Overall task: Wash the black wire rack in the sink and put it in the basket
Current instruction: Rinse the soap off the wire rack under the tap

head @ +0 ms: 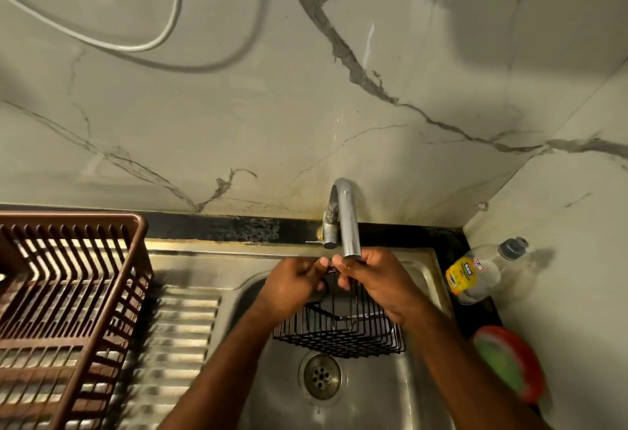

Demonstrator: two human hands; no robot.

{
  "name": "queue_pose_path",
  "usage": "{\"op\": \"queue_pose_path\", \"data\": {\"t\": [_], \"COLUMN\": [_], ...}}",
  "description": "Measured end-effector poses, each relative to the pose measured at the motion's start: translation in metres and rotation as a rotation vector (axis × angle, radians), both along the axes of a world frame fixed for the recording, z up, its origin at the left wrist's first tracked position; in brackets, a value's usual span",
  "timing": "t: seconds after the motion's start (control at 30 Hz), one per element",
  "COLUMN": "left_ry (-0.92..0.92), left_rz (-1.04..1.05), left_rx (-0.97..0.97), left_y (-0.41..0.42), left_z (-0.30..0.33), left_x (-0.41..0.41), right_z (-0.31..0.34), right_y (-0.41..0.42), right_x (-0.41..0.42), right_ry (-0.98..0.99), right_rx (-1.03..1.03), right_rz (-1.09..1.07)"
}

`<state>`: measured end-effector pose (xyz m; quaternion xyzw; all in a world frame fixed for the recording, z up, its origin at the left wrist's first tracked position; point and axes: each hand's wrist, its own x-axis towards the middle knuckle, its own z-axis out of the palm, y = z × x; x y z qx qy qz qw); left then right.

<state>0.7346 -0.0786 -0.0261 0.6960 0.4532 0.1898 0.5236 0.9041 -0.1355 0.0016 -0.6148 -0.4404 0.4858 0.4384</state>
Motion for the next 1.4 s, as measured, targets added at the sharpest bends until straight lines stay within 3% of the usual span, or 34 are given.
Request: {"op": "queue_pose_path", "data": {"t": [0.13,0.37,0.63,0.73,0.87,1.03,1.2,1.3,1.4], "left_ry": [-0.123,-0.254,-0.43,-0.379,-0.384,-0.413,-0.527,-0.483,-0.322], "left_rz": [0.186,0.314,0.642,0.58,0.589,0.679,0.684,0.58,0.302], "left_rx": [-0.272,-0.356,-0.51,-0.457,-0.475,-0.505,-0.518,-0.434,-0.186], "left_y": [0.001,-0.006,0.004,0.003,0.0,0.005,0.013,0.012,0.015], "left_z": [0.001,0.0,-0.013,-0.018,-0.017,-0.022,-0.027,-0.026,-0.022], "left_x": [-0.007,-0.003,-0.033,-0.018,0.001,-0.019,-0.04,-0.043,-0.058], "right_z": [0.0,-0.002,-0.011,-0.006,0.006,0.002,-0.018,-0.027,-0.027], "right_y": [-0.004,0.016,-0.002,0.009,0.024,0.011,-0.018,-0.025,-0.028], "right_x": [0.024,0.012,0.066,0.04,-0.002,0.046,0.096,0.091,0.075], "right_ry": [-0.045,-0.191,-0.395,-0.418,-0.241,-0.509,-0.523,-0.419,-0.275], "right_rx": [-0.042,-0.045,-0.102,-0.059,-0.02,-0.073,-0.128,-0.093,-0.046], "right_rz": [0.079,0.067,0.129,0.221,0.18,0.29,0.202,0.109,-0.037]}}
